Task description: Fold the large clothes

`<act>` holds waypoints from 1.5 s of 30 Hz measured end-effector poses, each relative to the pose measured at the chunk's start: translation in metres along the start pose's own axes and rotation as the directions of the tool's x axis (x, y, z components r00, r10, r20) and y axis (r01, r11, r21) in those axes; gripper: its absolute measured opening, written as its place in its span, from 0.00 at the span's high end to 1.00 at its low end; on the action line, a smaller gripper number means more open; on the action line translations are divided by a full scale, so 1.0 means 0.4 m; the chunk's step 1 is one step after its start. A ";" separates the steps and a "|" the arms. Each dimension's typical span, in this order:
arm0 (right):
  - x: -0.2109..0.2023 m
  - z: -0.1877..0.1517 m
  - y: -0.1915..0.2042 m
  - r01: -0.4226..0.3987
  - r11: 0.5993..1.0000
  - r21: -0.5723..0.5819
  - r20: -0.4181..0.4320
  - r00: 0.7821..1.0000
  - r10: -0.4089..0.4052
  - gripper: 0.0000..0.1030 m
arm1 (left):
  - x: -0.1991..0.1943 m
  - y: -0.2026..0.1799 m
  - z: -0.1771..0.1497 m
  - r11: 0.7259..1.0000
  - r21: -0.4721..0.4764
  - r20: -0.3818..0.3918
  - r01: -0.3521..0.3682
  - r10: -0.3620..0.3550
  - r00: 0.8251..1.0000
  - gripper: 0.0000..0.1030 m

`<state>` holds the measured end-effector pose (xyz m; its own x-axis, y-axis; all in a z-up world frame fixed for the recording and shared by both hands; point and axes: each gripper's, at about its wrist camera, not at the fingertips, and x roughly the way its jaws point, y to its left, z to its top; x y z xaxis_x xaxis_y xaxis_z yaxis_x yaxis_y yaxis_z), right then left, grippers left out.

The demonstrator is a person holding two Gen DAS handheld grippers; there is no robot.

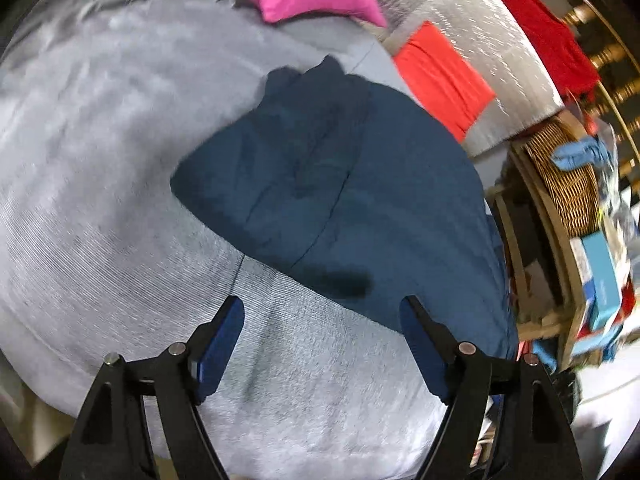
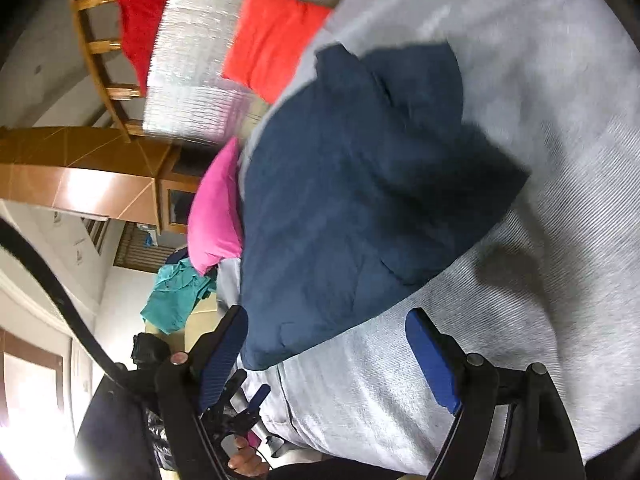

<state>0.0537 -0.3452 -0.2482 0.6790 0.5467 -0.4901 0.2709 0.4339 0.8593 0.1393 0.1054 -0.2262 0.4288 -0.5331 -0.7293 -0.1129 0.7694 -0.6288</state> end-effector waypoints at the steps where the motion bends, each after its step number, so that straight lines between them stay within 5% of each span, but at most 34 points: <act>1: 0.016 0.003 -0.005 0.007 1.000 0.022 0.007 1.000 -0.007 0.19 | 0.006 0.005 0.001 1.000 -0.030 -0.001 0.002 -0.002 1.000 0.22; 9: 0.090 0.037 -0.054 -0.009 0.986 0.164 0.101 0.995 -0.007 0.19 | 0.069 0.002 0.037 0.989 -0.138 0.061 0.045 -0.037 0.997 0.23; 16: 0.137 0.086 -0.029 -0.017 0.989 0.149 0.150 0.989 -0.005 0.19 | 0.087 -0.022 0.057 0.991 -0.124 0.143 0.041 -0.023 0.990 0.45; 17: 0.136 0.088 -0.023 -0.010 0.990 0.138 0.157 0.987 -0.012 0.21 | 0.091 -0.030 0.062 0.994 -0.109 0.151 0.030 -0.013 0.988 0.49; 19: 0.144 0.092 -0.002 0.037 0.994 0.103 0.173 0.983 -0.054 0.41 | 0.086 -0.027 0.066 0.997 -0.075 0.167 0.009 0.004 0.986 0.60; 28: 0.137 0.082 0.115 0.155 0.983 -0.101 0.257 0.958 -0.125 0.65 | 0.049 -0.070 0.069 0.996 0.083 0.246 -0.045 0.023 0.969 0.78; 30: 0.121 0.075 0.139 0.190 0.976 -0.108 0.317 0.937 -0.147 0.67 | 0.027 -0.082 0.062 0.991 0.123 0.274 -0.049 0.014 0.962 0.80; 35: 0.085 0.050 0.166 0.239 0.953 -0.187 0.344 0.925 -0.164 0.68 | -0.010 -0.107 0.032 0.971 0.224 0.303 -0.086 0.014 0.953 0.81; 41: 0.107 0.052 0.100 0.197 0.972 -0.127 0.194 0.966 -0.171 0.67 | 0.001 -0.062 0.013 0.978 0.191 0.219 -0.084 0.041 0.975 0.79; 44: 0.102 0.059 0.077 0.169 0.981 -0.095 0.129 0.979 -0.156 0.58 | -0.003 -0.048 0.016 0.981 0.176 0.167 -0.087 0.058 0.984 0.68; 45: 0.102 0.064 0.065 0.157 0.985 -0.071 0.092 0.984 -0.150 0.52 | -0.001 -0.043 0.014 0.982 0.165 0.147 -0.092 0.067 0.987 0.56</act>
<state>0.1059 -0.3299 -0.2422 0.6904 0.4068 -0.5982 0.3253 0.5640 0.7590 0.1460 0.0944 -0.2135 0.5476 -0.4225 -0.7222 -0.0021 0.8624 -0.5061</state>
